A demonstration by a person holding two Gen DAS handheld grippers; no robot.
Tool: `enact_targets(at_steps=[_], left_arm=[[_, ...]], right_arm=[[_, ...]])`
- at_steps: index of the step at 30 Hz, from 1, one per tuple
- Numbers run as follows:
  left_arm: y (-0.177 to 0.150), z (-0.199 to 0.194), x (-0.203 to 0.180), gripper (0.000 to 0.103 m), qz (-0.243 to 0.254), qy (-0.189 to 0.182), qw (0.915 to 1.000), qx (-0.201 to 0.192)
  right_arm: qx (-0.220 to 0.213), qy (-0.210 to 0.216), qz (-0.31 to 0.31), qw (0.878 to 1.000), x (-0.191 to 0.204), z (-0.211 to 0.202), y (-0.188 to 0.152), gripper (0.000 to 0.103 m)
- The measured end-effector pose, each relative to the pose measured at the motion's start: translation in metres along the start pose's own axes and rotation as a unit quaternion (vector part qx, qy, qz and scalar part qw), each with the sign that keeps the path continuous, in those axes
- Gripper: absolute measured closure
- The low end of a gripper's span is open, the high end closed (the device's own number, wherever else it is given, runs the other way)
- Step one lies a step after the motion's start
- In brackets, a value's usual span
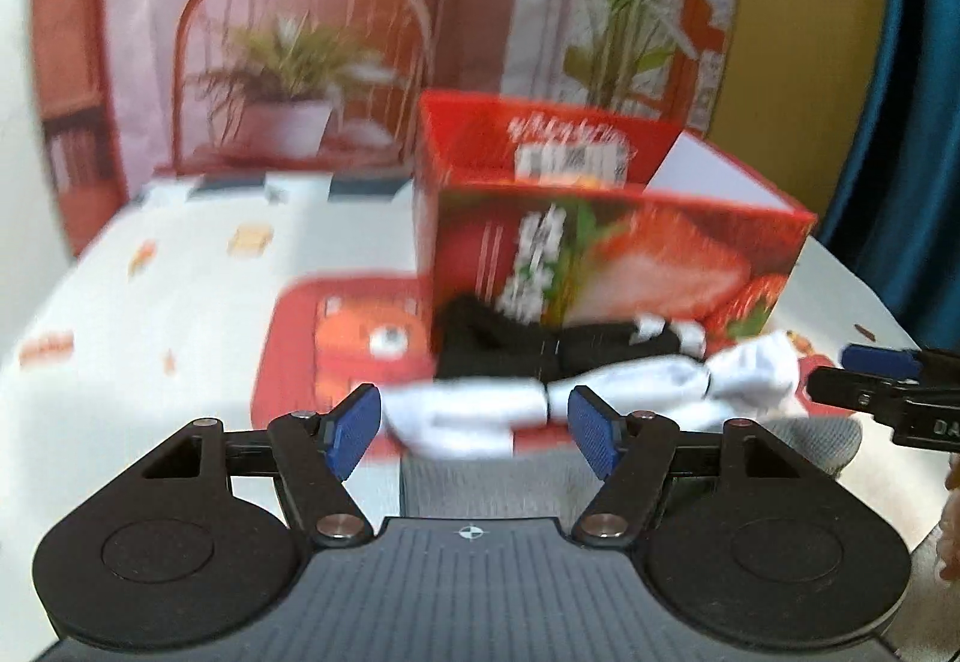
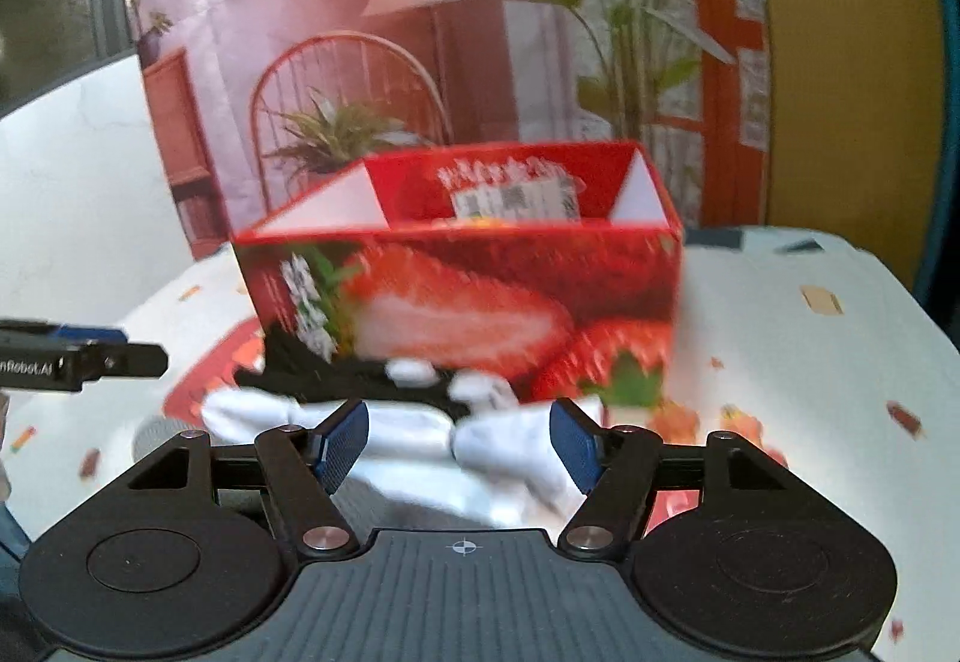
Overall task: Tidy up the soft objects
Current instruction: 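Move both grippers down to the grey knit towel, then close both grippers on the grey knit towel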
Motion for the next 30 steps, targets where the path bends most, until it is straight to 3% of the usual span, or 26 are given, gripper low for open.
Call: enact_targets(at_steps=[4,10,18,23,30], left_arm=[[-0.018,0.005,0.016,0.032,-0.036,0.017,0.9992,0.002],[-0.023,0.008,0.031,0.032,-0.104,-0.011,0.9944,-0.012],[-0.039,0.02,0.024,0.032,-0.097,-0.018,0.9951,0.006],[-0.046,0.025,0.017,0.033,-0.078,-0.015,0.9967,0.019],[-0.05,0.026,0.018,0.037,-0.087,-0.019,0.9957,0.027]], right_arm=[[0.012,-0.022,0.001,1.0,-0.008,-0.004,-0.027,0.039],[0.02,-0.034,0.041,0.998,-0.026,-0.002,-0.058,0.039],[0.013,-0.019,0.061,0.998,-0.029,0.008,-0.07,0.039],[0.022,-0.009,0.057,0.998,-0.024,0.013,-0.073,0.043],[0.022,0.002,0.057,0.998,-0.022,0.012,-0.074,0.051]])
Point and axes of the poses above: each gripper's, at about its wrist camera, not at the fingertips, and z roughly the way its jaws point, x to its left, y to its top, the point moved 8 cm from there along z, roughly the way its jaws point, and after that the axes turned 5 degrees about -z, right-handed, at the moved point
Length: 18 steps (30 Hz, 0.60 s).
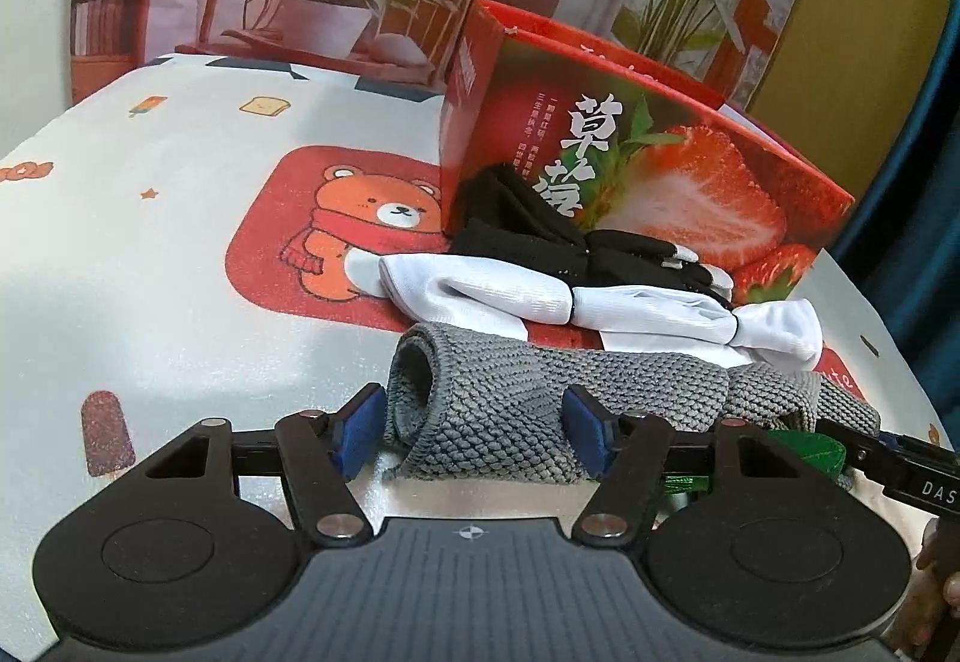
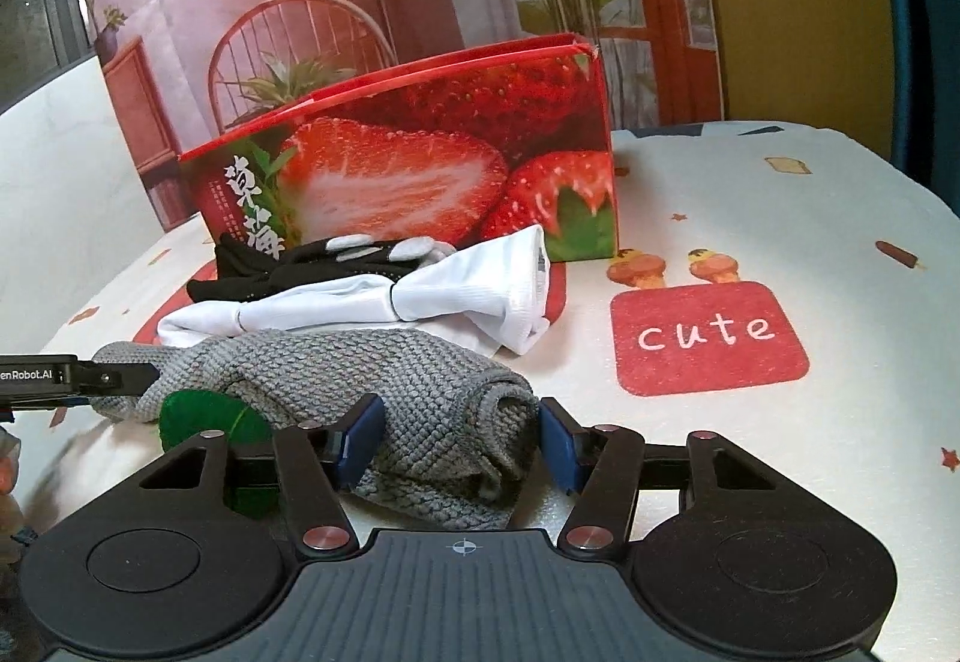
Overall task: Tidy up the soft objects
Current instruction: 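Close both grippers on the grey knit towel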
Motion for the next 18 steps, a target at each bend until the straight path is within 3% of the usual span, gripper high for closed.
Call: enact_targets(at_steps=[4,6,8,11,18], left_arm=[[-0.001,-0.001,-0.001,0.046,0.006,-0.001,1.0,-0.002],[0.0,-0.002,-0.003,0.055,0.007,-0.002,1.0,-0.004],[0.001,-0.005,-0.005,0.072,0.007,-0.002,0.9999,-0.008],[0.003,-0.01,-0.01,0.081,0.015,-0.003,0.9997,-0.018],[0.015,-0.026,-0.016,0.084,0.02,-0.002,0.9982,-0.056]], right_arm=[[0.0,0.003,0.003,1.0,0.001,0.0,0.0,0.055],[0.0,0.007,0.002,1.0,0.002,0.0,0.0,0.058],[0.0,0.013,0.001,1.0,0.004,-0.001,0.0,0.064],[-0.002,0.022,0.004,1.0,0.006,-0.002,0.001,0.074],[-0.037,0.036,0.028,0.998,0.004,-0.017,0.014,0.082]])
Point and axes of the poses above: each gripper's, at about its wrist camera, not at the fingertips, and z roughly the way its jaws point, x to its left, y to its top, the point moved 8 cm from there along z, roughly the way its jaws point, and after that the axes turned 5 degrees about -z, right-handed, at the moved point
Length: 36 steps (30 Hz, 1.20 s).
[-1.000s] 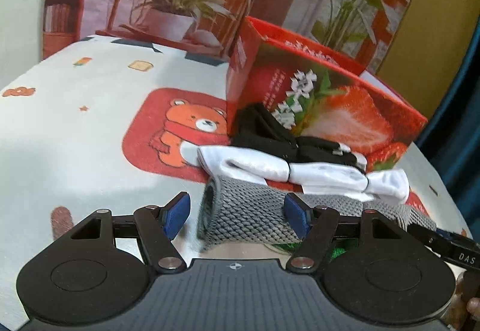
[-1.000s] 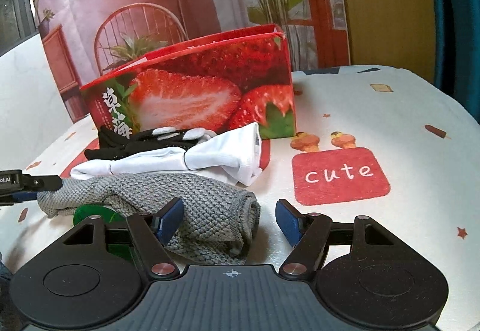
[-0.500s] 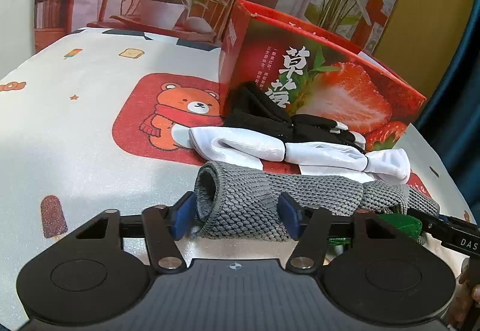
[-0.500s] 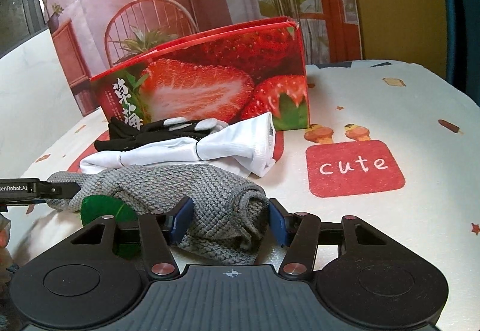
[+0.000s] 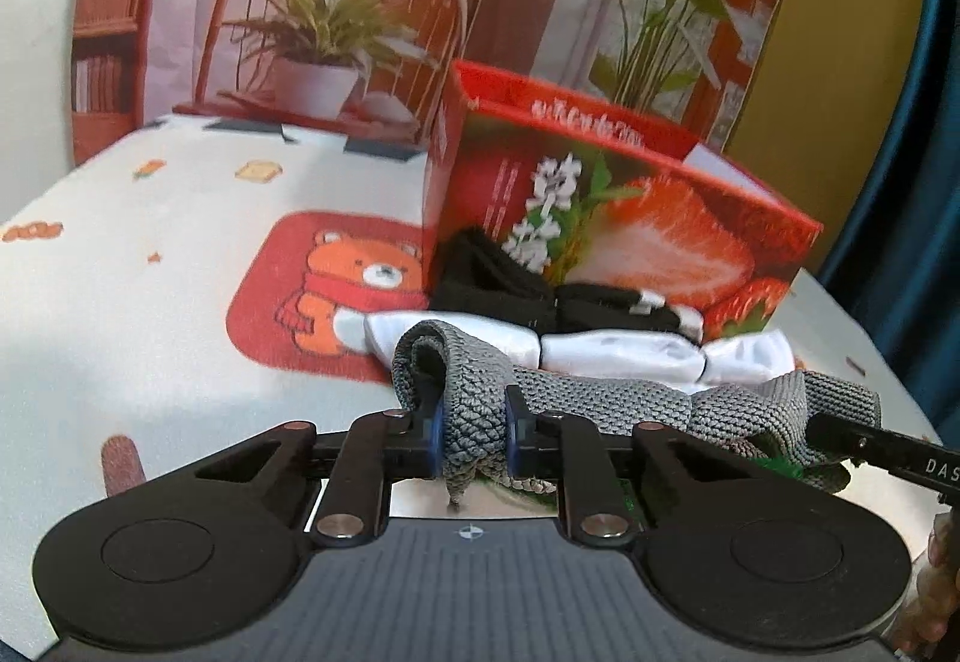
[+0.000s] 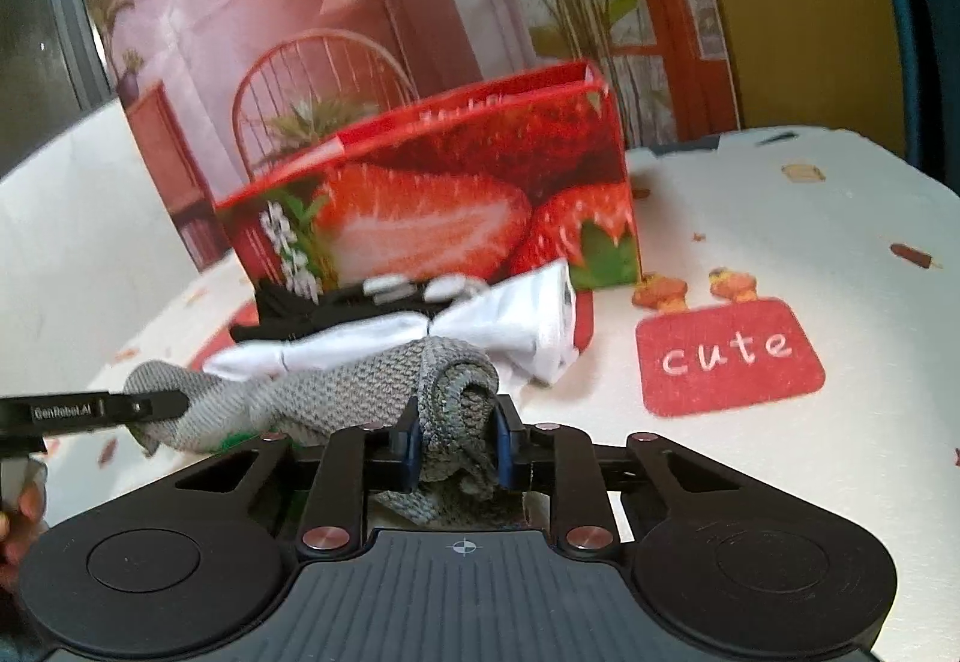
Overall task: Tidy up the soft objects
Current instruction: 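Close both grippers on the grey knit towel, then lift the grey towel with both grippers and carry it into the red box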
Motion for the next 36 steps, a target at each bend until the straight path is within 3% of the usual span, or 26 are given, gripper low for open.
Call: enact_targets(at_steps=[12,15,18,22,29,36], left_arm=[[0.036,-0.023,-0.007,0.084,0.029,0.004,0.9982,-0.052],[0.038,-0.023,-0.007,0.084,0.032,0.007,0.9985,-0.044],[0.043,-0.02,-0.01,0.084,0.065,0.004,0.9976,-0.025],[0.065,-0.023,-0.019,0.084,0.1,-0.005,0.9946,-0.028],[0.123,-0.023,-0.059,0.085,0.124,-0.033,0.9886,-0.078],[0.165,0.025,-0.085,0.085,0.114,-0.021,0.9893,-0.089]], right_arm=[[-0.058,0.022,-0.04,0.997,0.019,-0.015,0.035,0.084],[-0.056,0.023,-0.055,0.997,0.025,-0.014,0.038,0.085],[-0.037,0.028,-0.069,0.997,0.03,-0.011,0.037,0.085],[-0.023,0.036,-0.075,0.996,0.031,-0.008,0.046,0.085],[-0.038,0.035,-0.1,0.994,0.036,-0.004,0.098,0.085],[-0.076,-0.003,-0.139,0.987,0.029,0.03,0.174,0.085]])
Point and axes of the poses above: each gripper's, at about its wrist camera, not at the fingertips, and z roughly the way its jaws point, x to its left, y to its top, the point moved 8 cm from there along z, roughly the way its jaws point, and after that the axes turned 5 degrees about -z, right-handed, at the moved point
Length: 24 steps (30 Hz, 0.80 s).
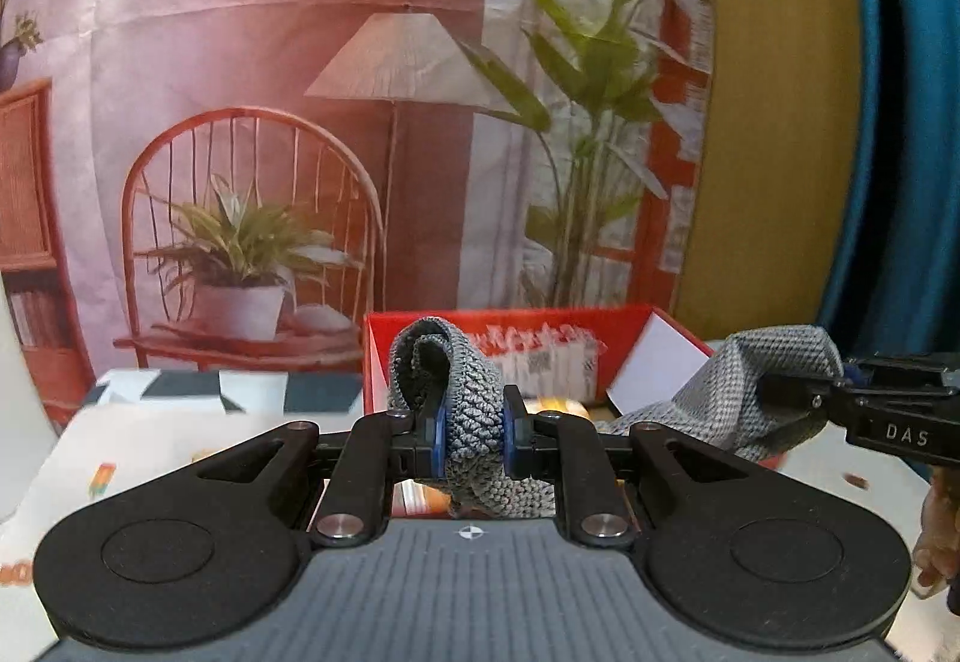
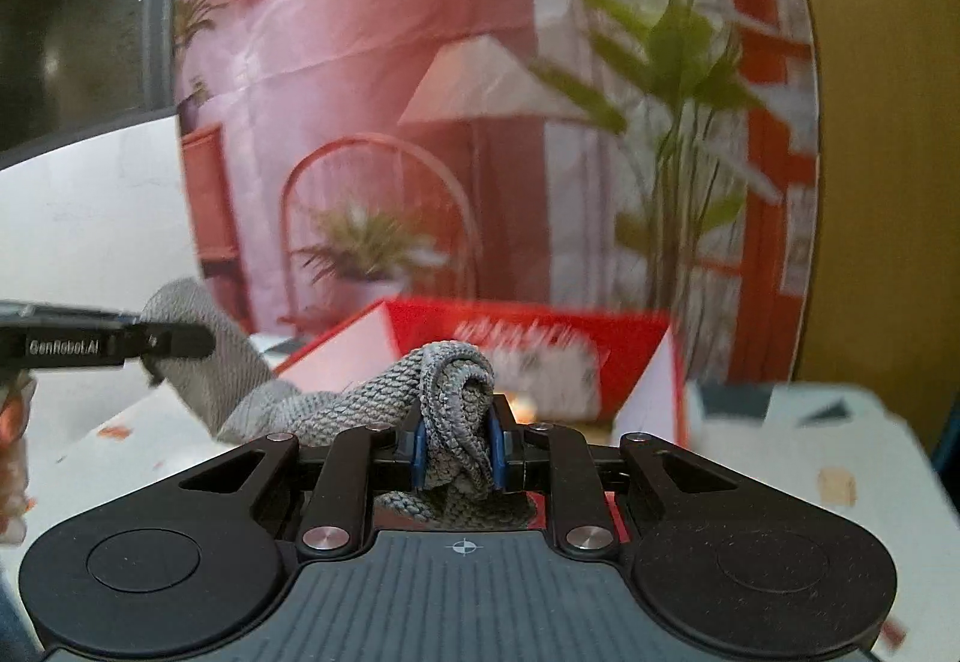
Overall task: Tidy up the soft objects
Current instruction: 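Lift the grey towel with both grippers and carry it into the red box, then open both grippers to release the grey towel in the box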
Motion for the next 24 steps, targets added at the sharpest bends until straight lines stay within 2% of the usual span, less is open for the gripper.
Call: enact_targets(at_steps=[5,10,13,17,18,20,22,24], left_arm=[[-0.001,0.041,0.007,0.085,-0.029,0.021,0.9989,0.031],[-0.013,0.064,0.009,0.084,-0.013,0.027,0.9974,0.066],[-0.02,0.073,0.015,0.084,-0.015,0.025,0.9954,0.091],[-0.024,0.074,0.018,0.078,-0.01,0.02,0.9953,0.095],[-0.024,0.073,0.017,0.074,-0.008,0.016,0.9954,0.094],[-0.022,0.069,0.017,0.046,-0.004,0.012,0.9964,0.084],[-0.017,0.064,0.019,0.035,-0.007,0.012,0.9975,0.069],[-0.013,0.06,0.019,0.031,-0.014,0.008,0.9979,0.062]], right_arm=[[0.012,-0.043,-0.021,0.999,-0.023,0.04,0.009,0.085],[0.046,-0.075,-0.035,0.996,-0.033,0.07,-0.009,0.085],[0.065,-0.082,-0.055,0.993,-0.035,0.078,-0.02,0.085],[0.078,-0.085,-0.03,0.993,-0.043,0.082,-0.027,0.084],[0.079,-0.084,-0.026,0.993,-0.044,0.082,-0.027,0.084],[0.084,-0.078,-0.027,0.993,-0.044,0.083,-0.028,0.083],[0.083,-0.07,-0.03,0.994,-0.04,0.083,-0.028,0.079],[0.078,-0.066,-0.031,0.994,-0.038,0.08,-0.028,0.071]])
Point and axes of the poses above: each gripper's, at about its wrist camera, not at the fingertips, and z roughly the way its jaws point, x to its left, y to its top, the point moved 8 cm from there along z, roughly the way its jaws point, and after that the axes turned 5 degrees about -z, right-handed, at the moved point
